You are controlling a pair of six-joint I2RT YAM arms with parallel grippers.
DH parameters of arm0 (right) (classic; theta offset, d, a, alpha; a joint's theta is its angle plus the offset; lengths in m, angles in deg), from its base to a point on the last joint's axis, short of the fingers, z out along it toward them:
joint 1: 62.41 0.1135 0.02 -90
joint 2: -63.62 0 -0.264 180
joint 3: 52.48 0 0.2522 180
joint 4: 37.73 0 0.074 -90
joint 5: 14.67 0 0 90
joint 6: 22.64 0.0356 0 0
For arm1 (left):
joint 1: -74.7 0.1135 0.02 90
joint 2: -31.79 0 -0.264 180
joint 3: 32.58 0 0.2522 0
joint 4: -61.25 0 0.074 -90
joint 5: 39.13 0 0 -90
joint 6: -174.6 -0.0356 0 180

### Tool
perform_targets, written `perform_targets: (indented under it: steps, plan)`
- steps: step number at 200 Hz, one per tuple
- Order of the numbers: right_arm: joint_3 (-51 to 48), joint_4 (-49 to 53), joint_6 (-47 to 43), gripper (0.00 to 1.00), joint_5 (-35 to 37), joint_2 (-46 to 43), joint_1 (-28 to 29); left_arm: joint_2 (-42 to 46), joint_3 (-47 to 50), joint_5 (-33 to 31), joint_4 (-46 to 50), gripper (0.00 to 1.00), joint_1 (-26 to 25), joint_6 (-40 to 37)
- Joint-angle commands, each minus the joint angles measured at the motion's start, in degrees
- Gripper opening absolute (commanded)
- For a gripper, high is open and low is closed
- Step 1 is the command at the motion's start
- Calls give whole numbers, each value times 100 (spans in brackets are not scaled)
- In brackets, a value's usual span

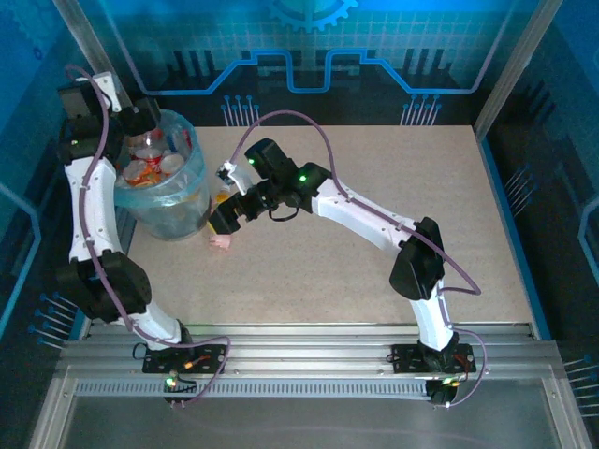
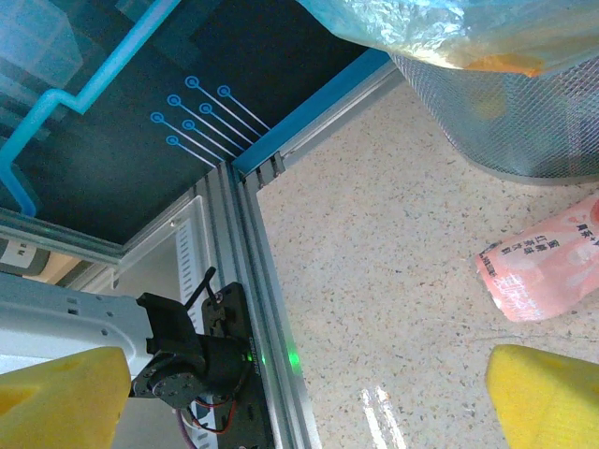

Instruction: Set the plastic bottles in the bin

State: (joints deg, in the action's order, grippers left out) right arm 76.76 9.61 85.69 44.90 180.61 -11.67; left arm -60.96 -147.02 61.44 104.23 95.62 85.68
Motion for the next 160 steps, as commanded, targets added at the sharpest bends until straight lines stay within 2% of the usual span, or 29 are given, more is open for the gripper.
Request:
perform_targets:
  steps: [1, 43, 60, 92, 108, 116, 131, 148, 160]
  plan:
    - [-8, 105, -59, 99, -10, -181, 58, 172, 578, 494, -19, 96, -19, -261]
    - [53, 149, -60, 99, -76, -119, 58, 228, 1024, 581, -412, 97, -19, -452]
    - [67, 169, -77, 99, -74, -117, 56, 164, 975, 480, -418, 91, -19, -482]
    - [89, 193, -66, 99, -81, -97, 57, 240, 786, 420, -623, 60, -19, -427]
    - [106, 184, -51, 99, -84, -97, 55, 406, 713, 309, -853, 38, -19, -441]
    - [117, 192, -49, 99, -85, -89, 54, 481, 658, 268, -959, 34, -27, -446]
    - [165, 215, -54, 99, -93, -80, 58, 600, 438, 179, -1021, 34, -28, -448]
    - [181, 231, -51, 99, -110, -79, 55, 689, 196, 61, -966, 44, -45, -538]
    - [194, 243, -50, 99, -119, -80, 54, 782, 95, -91, -983, 47, -75, -657]
